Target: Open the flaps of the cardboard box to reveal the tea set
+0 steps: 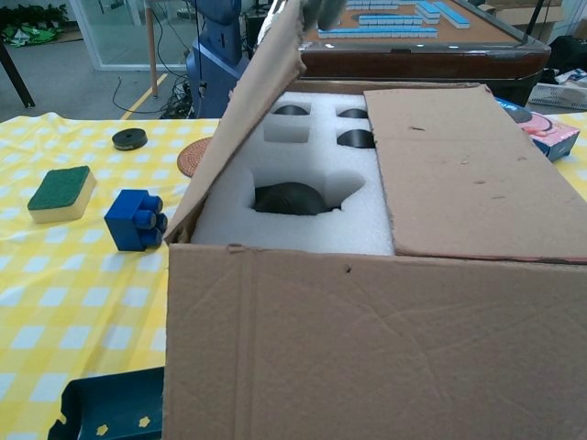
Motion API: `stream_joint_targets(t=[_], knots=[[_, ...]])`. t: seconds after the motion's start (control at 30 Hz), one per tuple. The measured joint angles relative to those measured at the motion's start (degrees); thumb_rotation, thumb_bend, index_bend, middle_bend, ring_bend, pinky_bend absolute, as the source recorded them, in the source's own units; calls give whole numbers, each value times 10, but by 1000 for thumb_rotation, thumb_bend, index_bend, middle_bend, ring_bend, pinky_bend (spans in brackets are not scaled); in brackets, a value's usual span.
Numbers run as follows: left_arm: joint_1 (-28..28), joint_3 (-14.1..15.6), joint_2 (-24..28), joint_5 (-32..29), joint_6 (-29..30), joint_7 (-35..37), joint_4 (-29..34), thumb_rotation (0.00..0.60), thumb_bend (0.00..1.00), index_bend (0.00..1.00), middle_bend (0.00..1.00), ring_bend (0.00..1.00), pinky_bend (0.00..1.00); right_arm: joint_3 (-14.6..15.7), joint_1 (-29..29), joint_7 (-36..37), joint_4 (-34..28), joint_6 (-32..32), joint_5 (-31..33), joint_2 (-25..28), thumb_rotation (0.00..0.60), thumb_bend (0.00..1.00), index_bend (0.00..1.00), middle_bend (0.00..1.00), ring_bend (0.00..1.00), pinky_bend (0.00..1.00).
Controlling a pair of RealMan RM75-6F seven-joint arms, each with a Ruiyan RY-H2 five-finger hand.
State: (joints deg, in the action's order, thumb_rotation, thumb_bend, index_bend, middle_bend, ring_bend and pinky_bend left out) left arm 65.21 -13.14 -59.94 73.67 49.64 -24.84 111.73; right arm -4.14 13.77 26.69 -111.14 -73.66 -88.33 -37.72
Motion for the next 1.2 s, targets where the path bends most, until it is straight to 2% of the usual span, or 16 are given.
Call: stream_joint_targets(t=[0.27, 0.53, 0.73, 1.0, 1.2], knots=[[-32, 4, 55, 0, 17, -14, 11, 100, 585, 595, 507, 205, 0, -1, 0, -4, -12, 1, -4, 4, 600, 538, 393, 312, 318, 257], [-56, 13, 77, -10, 26, -41, 8, 113, 584, 590, 507, 205, 0, -2, 2, -9, -19, 3, -7, 4, 600, 538, 393, 312, 318, 258], [-67, 20, 92, -40, 27, -70, 11, 118, 584, 588, 506, 205, 0, -3, 3, -10, -21, 5, -8, 5, 600, 538, 393, 312, 318, 257], [-73, 32, 107, -109, 25, -136, 25, 120, 584, 578, 506, 205, 0, -4, 7, -8, -19, 11, -9, 4, 600, 538, 393, 312, 318, 258], [-91, 27, 104, -119, 63, -119, 31, 123, 582, 546, 505, 206, 0, -5, 19, -16, -22, 29, -18, 8, 600, 544, 393, 312, 318, 257]])
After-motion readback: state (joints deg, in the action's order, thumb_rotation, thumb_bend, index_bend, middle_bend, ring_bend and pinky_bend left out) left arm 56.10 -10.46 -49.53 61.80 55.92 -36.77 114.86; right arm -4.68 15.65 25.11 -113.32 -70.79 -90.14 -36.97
